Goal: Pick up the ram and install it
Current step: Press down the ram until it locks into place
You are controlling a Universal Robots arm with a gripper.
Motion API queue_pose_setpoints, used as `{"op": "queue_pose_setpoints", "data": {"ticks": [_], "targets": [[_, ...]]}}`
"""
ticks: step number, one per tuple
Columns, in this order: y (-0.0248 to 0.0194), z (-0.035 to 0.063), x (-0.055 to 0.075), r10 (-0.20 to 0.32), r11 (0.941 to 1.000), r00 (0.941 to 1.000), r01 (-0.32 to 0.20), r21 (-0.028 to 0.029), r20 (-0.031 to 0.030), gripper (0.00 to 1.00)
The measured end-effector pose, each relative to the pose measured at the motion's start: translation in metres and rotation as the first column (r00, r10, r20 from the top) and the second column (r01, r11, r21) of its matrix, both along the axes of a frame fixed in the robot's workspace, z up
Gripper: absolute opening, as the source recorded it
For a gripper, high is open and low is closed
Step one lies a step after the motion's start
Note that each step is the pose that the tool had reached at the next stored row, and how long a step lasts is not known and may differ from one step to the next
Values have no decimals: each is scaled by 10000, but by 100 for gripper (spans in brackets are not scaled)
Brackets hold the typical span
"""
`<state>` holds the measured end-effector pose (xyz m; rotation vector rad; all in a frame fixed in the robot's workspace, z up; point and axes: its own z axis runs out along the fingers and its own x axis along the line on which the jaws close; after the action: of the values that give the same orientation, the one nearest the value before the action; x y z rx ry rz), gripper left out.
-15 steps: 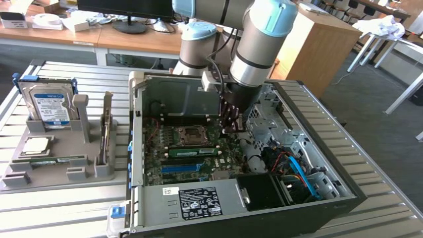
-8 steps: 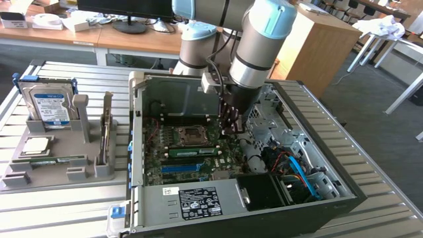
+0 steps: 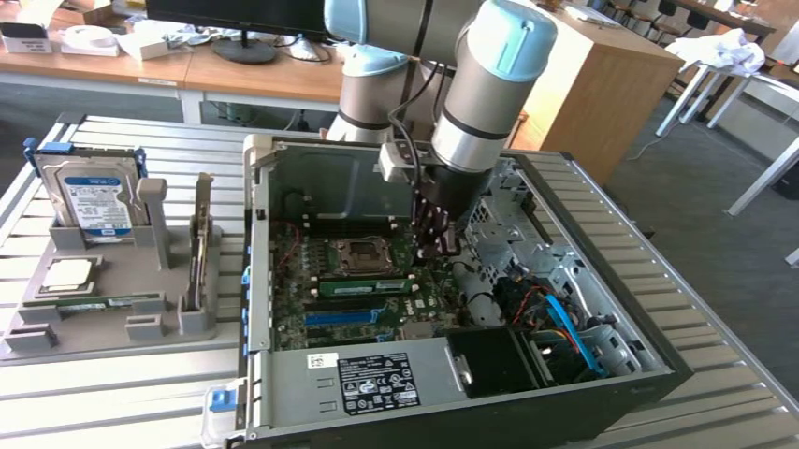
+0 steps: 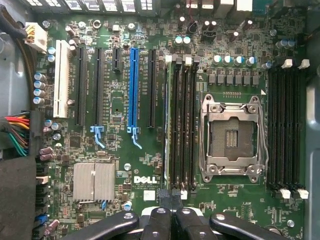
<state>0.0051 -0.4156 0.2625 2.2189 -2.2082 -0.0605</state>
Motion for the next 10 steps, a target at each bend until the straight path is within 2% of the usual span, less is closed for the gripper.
{"op": "queue_pose_setpoints", "data": {"ticks": [10], "targets": [[0,-18,17,0,10000,10000,0,4,1,10]]}}
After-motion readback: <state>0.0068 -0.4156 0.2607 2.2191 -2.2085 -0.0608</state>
